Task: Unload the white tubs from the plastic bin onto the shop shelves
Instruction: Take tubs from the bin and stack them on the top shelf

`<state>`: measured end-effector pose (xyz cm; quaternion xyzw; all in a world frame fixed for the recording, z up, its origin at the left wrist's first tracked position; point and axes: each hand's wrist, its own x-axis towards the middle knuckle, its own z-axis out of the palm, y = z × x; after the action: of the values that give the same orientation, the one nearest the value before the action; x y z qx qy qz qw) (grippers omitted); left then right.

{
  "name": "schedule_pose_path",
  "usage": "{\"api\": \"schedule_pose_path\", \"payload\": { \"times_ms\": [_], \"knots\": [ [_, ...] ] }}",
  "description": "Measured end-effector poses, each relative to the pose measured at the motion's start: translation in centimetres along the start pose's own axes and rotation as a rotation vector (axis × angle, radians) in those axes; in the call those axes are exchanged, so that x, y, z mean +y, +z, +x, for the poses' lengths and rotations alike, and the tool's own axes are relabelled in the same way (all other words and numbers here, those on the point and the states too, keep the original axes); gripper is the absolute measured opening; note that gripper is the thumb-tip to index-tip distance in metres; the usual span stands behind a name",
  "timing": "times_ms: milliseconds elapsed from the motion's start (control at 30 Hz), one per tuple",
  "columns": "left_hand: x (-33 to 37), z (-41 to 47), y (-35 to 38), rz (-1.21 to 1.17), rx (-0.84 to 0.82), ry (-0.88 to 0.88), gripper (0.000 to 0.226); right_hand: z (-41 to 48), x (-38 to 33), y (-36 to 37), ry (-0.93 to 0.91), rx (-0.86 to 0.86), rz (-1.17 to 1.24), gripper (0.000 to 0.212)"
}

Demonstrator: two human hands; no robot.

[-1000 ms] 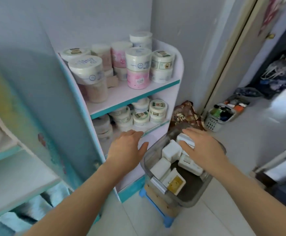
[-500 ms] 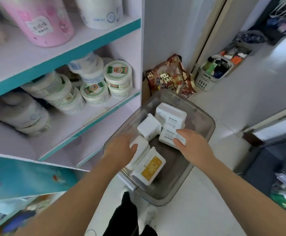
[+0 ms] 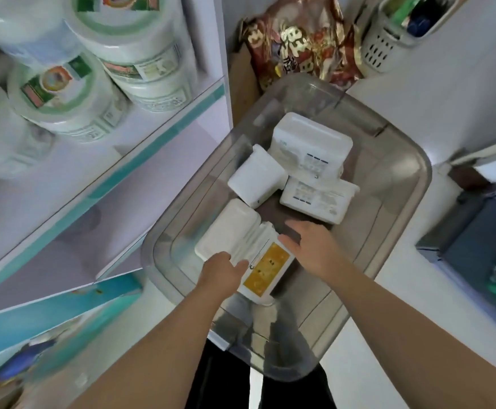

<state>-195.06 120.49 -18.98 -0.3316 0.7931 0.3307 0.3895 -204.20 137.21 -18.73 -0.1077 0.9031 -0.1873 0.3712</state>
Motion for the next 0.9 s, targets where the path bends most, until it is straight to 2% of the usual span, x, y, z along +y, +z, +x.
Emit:
{"api": "schedule_pose_path", "payload": {
  "times_ms": [200, 400, 600, 700, 900],
  "knots": [
    [-0.2, 2.9, 2.3, -0.102, -0.052, -0.156, 0.057, 4.5, 0.9, 2.2, 0.007, -0.129, 0.021, 0.056],
    [0.3, 4.1, 4.2, -0.254, -0.011, -0.216, 0.052, 6.8, 1.4, 3.5, -0.052, -0.264, 0.088, 0.057],
    [0.8, 4.4, 5.5, -0.385, 0.065, -0.263, 0.045, 8.0, 1.2, 3.4, -0.020, -0.261, 0.094, 0.038],
    [0.7, 4.2, 5.9, -0.448, 0.092, -0.287, 0.044, 8.6, 1.4, 3.1, 0.018, -0.258, 0.014, 0.031],
    [0.3, 4.3, 6.4, -0.581, 0.070, -0.344, 0.050, 8.4, 2.3, 2.7, 0.046, -0.293, -0.124, 0.040]
  ]
}}
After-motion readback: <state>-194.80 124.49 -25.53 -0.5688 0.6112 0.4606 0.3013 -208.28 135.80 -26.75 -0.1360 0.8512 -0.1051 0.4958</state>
